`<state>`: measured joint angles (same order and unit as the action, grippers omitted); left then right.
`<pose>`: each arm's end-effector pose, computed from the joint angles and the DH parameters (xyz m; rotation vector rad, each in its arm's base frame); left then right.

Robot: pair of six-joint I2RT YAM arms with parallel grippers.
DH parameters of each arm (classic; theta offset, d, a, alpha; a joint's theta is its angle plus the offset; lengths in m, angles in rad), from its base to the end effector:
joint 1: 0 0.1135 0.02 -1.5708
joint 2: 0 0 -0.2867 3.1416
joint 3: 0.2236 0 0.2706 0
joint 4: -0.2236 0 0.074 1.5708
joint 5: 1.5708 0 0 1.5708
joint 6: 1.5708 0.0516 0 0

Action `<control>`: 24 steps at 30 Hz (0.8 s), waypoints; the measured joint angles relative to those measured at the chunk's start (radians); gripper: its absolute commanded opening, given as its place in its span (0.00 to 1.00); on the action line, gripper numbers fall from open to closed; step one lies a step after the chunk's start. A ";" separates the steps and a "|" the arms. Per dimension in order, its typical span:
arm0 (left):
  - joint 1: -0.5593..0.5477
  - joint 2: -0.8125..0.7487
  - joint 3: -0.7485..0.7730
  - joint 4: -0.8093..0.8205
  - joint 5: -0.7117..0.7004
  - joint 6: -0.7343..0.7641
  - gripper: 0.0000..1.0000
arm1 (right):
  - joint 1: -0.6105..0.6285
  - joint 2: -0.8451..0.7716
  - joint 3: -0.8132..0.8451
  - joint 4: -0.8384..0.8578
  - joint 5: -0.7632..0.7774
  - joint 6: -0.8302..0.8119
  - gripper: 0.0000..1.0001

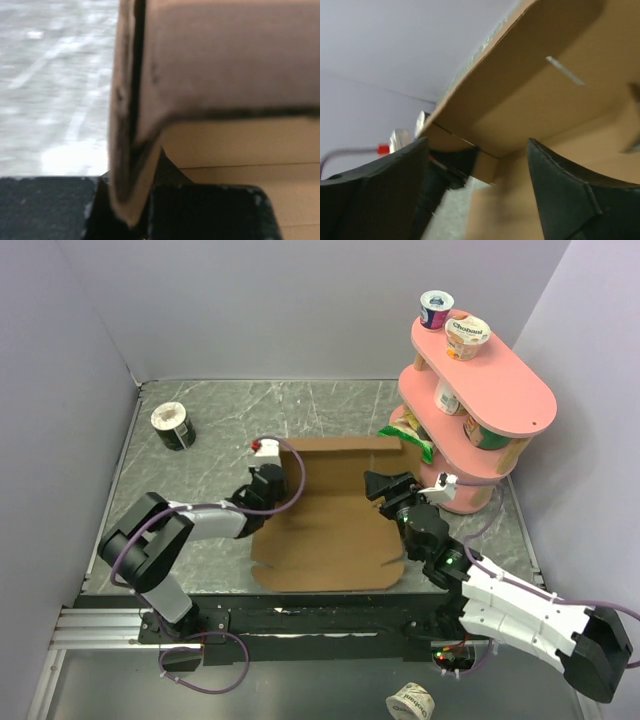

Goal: Fold the paper box

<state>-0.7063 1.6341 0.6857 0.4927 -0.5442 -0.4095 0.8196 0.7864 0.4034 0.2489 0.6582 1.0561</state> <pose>0.2812 -0.2048 0.1682 -0.0468 1.9606 -0.1805 0.1585 0.1235 0.2581 0.6947 1.6054 0.8428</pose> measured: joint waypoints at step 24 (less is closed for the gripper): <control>0.247 -0.163 0.023 -0.250 0.333 0.113 0.01 | -0.479 0.117 0.461 -0.445 -0.808 -0.823 0.97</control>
<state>-0.4595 1.4715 0.7086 0.2424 -0.2111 -0.2970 0.3408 0.9039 0.8642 -0.1963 -0.1501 0.2329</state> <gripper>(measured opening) 0.062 0.963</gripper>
